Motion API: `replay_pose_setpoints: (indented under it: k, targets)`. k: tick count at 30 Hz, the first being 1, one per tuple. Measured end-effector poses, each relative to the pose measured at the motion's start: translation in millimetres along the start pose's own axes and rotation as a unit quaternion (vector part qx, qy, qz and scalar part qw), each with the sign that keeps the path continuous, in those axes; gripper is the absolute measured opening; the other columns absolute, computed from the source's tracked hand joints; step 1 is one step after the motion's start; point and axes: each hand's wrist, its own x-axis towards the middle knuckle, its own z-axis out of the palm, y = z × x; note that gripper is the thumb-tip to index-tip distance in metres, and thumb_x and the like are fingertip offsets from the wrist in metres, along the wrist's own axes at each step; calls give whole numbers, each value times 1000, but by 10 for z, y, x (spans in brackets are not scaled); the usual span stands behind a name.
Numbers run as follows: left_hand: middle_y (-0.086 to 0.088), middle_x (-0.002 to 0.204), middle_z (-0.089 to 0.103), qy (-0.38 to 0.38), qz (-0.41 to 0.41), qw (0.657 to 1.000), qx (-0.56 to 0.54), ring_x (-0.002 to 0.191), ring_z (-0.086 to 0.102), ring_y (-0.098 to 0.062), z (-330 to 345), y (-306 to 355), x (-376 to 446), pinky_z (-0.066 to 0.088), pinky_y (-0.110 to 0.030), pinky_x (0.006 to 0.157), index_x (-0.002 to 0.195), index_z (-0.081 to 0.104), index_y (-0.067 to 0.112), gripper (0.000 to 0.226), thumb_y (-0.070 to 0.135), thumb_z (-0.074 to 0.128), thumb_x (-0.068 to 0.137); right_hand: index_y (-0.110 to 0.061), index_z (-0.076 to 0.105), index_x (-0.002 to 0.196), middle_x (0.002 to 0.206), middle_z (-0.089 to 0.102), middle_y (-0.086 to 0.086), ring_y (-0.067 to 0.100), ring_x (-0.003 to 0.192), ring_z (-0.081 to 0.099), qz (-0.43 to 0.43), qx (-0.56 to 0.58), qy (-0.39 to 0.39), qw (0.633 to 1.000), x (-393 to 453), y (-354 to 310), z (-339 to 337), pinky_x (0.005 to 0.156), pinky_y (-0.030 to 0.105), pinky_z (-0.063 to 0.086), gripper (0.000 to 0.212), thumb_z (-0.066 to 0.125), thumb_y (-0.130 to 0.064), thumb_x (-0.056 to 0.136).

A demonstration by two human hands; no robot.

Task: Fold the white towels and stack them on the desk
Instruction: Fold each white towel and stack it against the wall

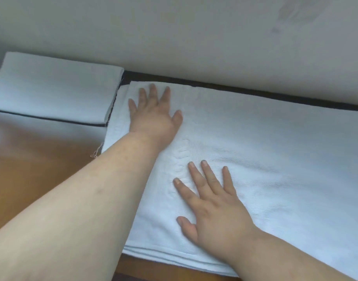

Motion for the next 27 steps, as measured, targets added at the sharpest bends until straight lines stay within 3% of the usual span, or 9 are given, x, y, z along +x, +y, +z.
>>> replay_pose_setpoints:
  k: [3,6,8,10,12,16,19,23,27]
  targets:
    - [-8,163,-5,-1,3,1000,8,148,-7,-33,-12,-57,64,-3,-55,117,154,1,28,74,62,17,91,-33,23,153,164,8,9,31,151,-5,14,16,-27,999,1,-18,-56,116,60,-2,74,39,-62,88]
    - [-11,163,-4,-12,-15,1000,12,148,-4,-35,-71,36,12,-1,-56,117,155,3,25,69,55,23,96,-33,11,155,165,-3,1,19,149,-16,14,97,-38,994,-6,35,-207,118,49,-14,73,35,-60,91]
    - [-16,161,6,39,7,999,-3,147,6,-39,-106,212,-131,8,-59,116,154,11,20,64,41,34,98,-27,23,154,164,13,0,15,150,2,37,221,10,975,-24,166,-337,122,37,-2,65,43,-47,95]
    - [-16,159,17,77,99,991,-56,145,16,-38,-81,526,-409,19,-60,114,152,20,21,60,35,40,97,-19,40,148,158,32,4,16,146,25,86,274,105,952,-77,381,-435,120,31,15,53,48,-28,96]
    - [-11,161,16,38,179,981,-59,147,12,-33,34,849,-730,15,-57,115,152,21,29,60,48,34,96,-18,37,149,158,31,6,20,147,24,158,197,147,956,-209,685,-466,120,39,18,54,46,-26,97]
    - [-2,163,-1,-21,153,988,12,149,-7,-27,164,1060,-897,-1,-55,118,151,8,39,71,64,28,89,-29,-3,156,164,-12,-2,16,149,-17,260,37,-11,965,-702,1363,-370,120,48,-8,78,22,-68,94]
    - [-4,163,-4,-72,106,991,27,148,-7,-31,11,1192,-813,-3,-58,116,151,4,39,81,55,40,80,-29,-1,156,164,-11,-2,16,149,-15,265,54,10,963,-883,1662,-382,121,46,-6,84,17,-75,88]
    - [-8,162,10,-7,167,986,-12,148,6,-30,-17,1891,-1164,3,-57,116,152,16,31,74,28,44,84,-27,22,154,165,8,2,19,151,3,257,72,87,960,-919,1942,-423,120,42,7,66,20,-58,96]
    - [-4,163,-2,-34,202,979,18,148,-7,-29,293,2269,-1554,0,-62,115,152,6,37,64,57,22,93,-33,5,156,165,-5,0,18,150,-9,304,24,44,951,-1181,2560,-420,120,47,-6,77,21,-71,91]
